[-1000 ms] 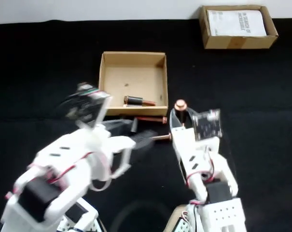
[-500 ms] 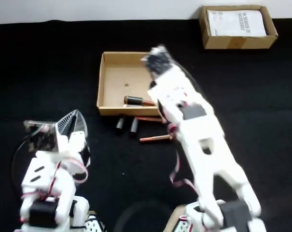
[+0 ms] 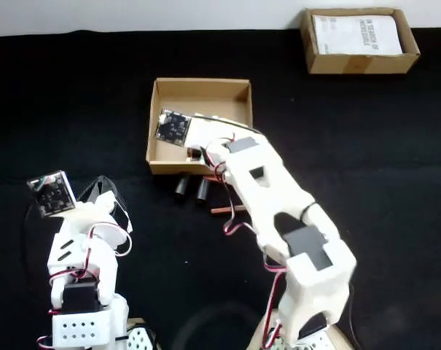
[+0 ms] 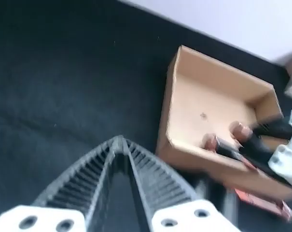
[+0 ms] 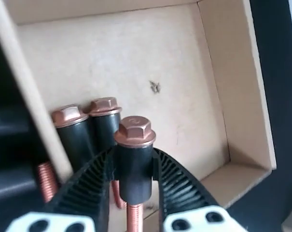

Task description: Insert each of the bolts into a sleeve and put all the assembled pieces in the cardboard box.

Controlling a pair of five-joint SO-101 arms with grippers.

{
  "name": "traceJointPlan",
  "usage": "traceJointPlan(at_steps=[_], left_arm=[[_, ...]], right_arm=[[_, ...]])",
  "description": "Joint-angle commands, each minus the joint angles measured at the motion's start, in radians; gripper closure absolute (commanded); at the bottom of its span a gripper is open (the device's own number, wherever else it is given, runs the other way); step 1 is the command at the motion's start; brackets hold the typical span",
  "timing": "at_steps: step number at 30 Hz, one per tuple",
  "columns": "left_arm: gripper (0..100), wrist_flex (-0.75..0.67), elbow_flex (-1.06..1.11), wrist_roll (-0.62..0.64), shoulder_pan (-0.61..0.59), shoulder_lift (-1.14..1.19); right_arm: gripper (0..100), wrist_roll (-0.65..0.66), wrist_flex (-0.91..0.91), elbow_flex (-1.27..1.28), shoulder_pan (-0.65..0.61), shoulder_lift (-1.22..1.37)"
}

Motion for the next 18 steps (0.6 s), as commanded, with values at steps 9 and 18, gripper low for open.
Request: traceJointPlan(at_steps=[9, 18], left_arm=[[99, 0.035, 0.018, 0.014, -0.004, -0.007], [99, 0.037, 0.018, 0.014, -0.004, -0.005]], right_arm=[[99.1, 0.086, -0.016, -0.248, -0.005, 0.162], [81.7, 0.074, 0.334, -0.239, -0.033, 0.012]])
